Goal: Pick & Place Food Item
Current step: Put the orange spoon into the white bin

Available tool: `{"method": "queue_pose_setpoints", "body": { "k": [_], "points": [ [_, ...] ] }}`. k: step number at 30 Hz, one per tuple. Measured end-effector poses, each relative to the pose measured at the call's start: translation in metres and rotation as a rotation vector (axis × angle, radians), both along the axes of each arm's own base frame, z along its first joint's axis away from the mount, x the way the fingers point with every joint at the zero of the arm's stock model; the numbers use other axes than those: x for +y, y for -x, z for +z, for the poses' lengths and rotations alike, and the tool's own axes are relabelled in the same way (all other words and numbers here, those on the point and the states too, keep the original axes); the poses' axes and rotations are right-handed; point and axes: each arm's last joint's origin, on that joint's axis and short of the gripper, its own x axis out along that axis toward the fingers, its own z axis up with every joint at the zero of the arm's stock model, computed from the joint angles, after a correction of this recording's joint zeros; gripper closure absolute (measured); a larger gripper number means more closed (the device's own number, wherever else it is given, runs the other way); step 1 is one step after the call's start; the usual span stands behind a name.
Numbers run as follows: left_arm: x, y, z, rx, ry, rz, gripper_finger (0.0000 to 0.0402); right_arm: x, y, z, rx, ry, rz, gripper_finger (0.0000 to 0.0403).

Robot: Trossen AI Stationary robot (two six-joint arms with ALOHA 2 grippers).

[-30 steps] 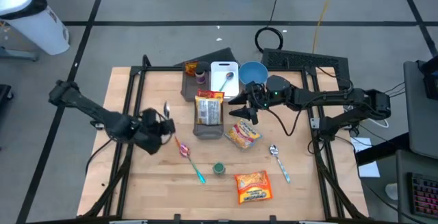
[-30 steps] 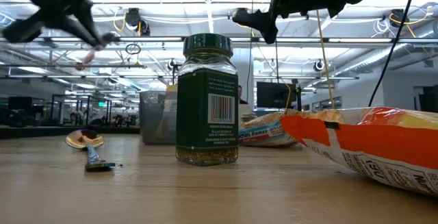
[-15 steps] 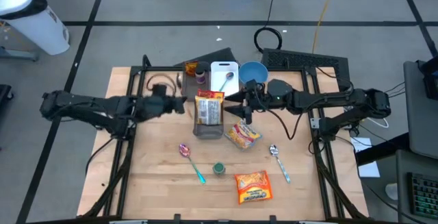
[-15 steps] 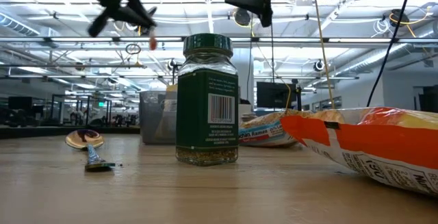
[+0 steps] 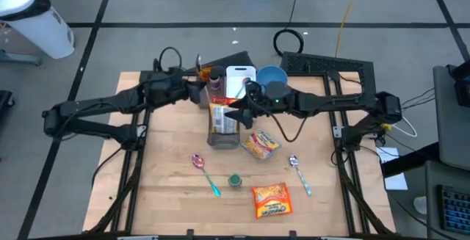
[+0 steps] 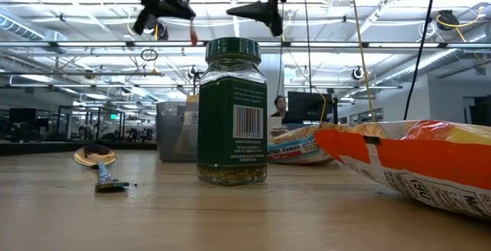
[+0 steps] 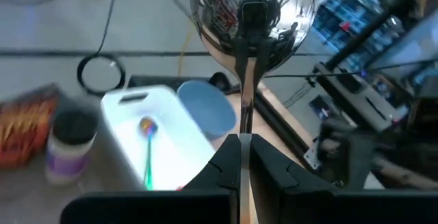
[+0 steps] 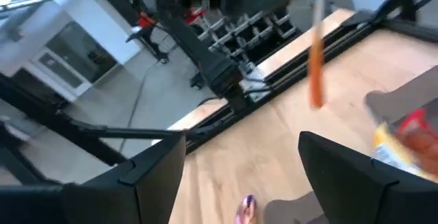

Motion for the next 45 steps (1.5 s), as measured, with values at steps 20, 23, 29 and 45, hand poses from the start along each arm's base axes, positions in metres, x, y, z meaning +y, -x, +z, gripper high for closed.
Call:
{"method": "queue_pose_setpoints", "body": {
  "k": [20, 23, 29, 45],
  "points": [
    [0.009, -0.07, 0.049, 0.166, -0.099, -0.167, 0.039, -0.021, -0.011, -0.007, -0.062, 0.133, -0.317, 0.0126],
    [0.01, -0.07, 0.048, 0.172, -0.083, -0.162, 0.039, -0.022, -0.011, -0.007, -0.053, 0.168, -0.341, 0.0127],
    [0.009, -0.07, 0.05, 0.162, -0.083, -0.162, 0.039, -0.022, -0.011, -0.007, -0.059, 0.182, -0.337, 0.0167],
    [0.007, -0.071, 0.05, 0.155, -0.078, -0.183, 0.039, -0.02, -0.011, -0.006, -0.07, 0.184, -0.282, 0.0371]
  ]
}}
